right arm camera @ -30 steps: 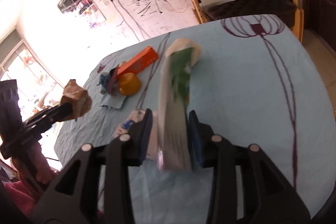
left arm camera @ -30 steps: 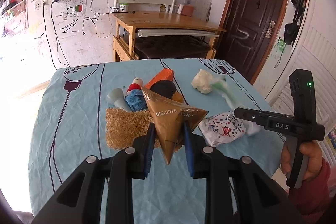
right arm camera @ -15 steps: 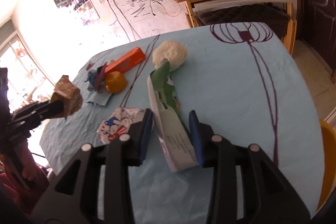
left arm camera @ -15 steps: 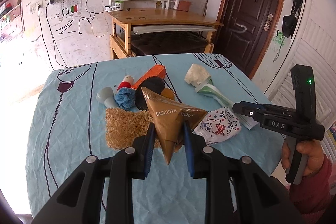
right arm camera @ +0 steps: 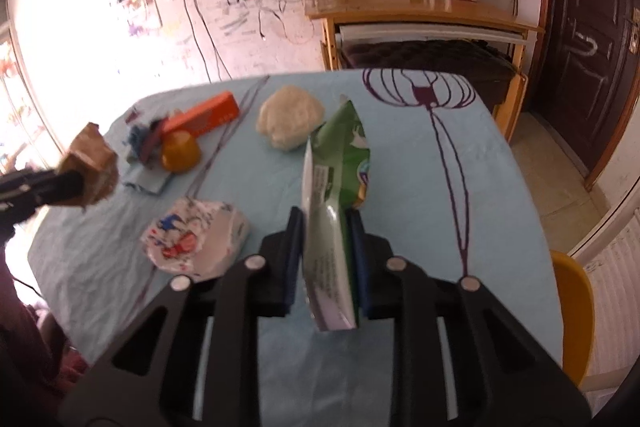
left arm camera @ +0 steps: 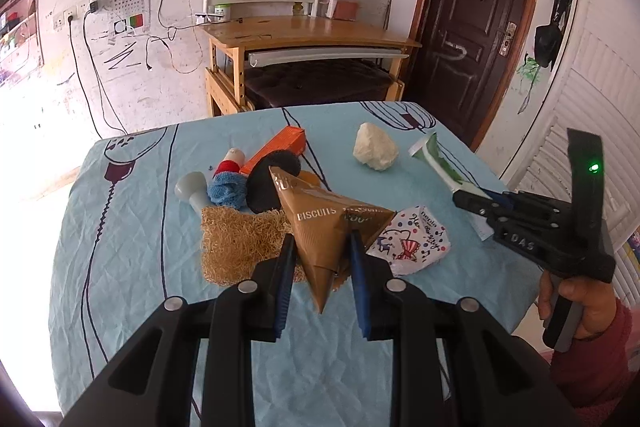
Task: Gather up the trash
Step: 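Lift both held packets and carry them toward the orange bin, then open both grippers over the orange bin to drop the packets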
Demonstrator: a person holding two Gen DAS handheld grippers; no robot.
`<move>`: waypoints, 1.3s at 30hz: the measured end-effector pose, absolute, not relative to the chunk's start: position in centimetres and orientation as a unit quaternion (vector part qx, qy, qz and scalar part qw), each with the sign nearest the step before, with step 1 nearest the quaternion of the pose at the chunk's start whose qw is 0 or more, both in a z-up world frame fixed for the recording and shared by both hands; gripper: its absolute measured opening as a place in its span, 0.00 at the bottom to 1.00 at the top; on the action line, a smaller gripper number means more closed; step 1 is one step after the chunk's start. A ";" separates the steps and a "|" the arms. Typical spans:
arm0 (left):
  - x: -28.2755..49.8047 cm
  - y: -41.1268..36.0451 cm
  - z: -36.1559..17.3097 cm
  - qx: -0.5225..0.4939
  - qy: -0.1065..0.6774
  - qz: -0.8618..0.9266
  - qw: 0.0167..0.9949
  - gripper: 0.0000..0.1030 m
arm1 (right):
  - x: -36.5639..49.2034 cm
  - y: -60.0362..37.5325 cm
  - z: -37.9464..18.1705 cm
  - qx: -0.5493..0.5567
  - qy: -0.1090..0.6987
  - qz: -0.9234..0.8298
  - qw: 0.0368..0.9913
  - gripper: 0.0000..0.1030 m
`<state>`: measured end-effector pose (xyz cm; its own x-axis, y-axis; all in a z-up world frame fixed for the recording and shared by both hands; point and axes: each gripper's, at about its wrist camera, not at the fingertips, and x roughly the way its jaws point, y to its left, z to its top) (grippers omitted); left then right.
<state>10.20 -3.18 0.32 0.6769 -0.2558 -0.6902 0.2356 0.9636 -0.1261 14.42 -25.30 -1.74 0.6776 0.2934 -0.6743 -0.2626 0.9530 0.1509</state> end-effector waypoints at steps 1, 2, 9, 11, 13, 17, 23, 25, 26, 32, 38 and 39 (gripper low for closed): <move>10.2 -3.4 0.5 -0.012 0.378 -0.135 0.916 0.21 | 14.3 -25.3 -1.5 0.024 0.369 0.153 0.917 0.21; 10.1 -3.6 0.6 -0.010 0.377 -0.136 0.916 0.21 | 14.2 -25.8 -1.1 0.028 0.364 0.151 0.919 0.21; 10.2 -7.3 2.3 0.021 0.364 -0.157 0.918 0.21 | 13.6 -29.7 0.0 0.058 0.343 0.125 0.929 0.21; 10.4 -8.2 2.5 0.028 0.364 -0.162 0.917 0.21 | 13.1 -31.2 0.1 0.065 0.339 0.114 0.932 0.21; 10.7 -9.3 2.6 0.034 0.365 -0.169 0.915 0.21 | 13.0 -32.4 0.1 0.070 0.335 0.104 0.934 0.21; 11.5 -11.7 2.8 0.044 0.367 -0.182 0.911 0.21 | 12.4 -35.5 0.1 0.074 0.329 0.076 0.938 0.21; 13.2 -17.0 2.5 0.036 0.383 -0.223 0.895 0.21 | 11.6 -40.2 -0.9 0.088 0.331 0.028 0.939 0.22; 13.8 -18.8 2.3 0.036 0.390 -0.238 0.889 0.21 | 11.2 -42.0 -1.8 0.097 0.336 0.013 0.937 0.22; 14.0 -19.8 2.2 0.037 0.393 -0.245 0.886 0.21 | 11.2 -42.7 -2.2 0.100 0.339 0.007 0.935 0.22; 15.8 -27.7 2.0 0.049 0.402 -0.291 0.867 0.21 | 11.4 -46.0 -5.4 0.127 0.366 -0.017 0.922 0.22; 17.2 -33.6 0.6 0.063 0.425 -0.309 0.848 0.21 | 11.9 -47.8 -9.2 0.147 0.404 -0.015 0.903 0.23; 17.3 -34.6 0.1 0.066 0.431 -0.311 0.844 0.21 | 12.1 -48.0 -9.9 0.150 0.409 -0.016 0.900 0.23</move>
<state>17.35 -34.63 0.10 0.4346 -0.4686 -0.7692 0.5824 0.7976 -0.1569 12.06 -47.97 -9.85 0.6651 0.0946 -0.7407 0.1508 0.9545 0.2574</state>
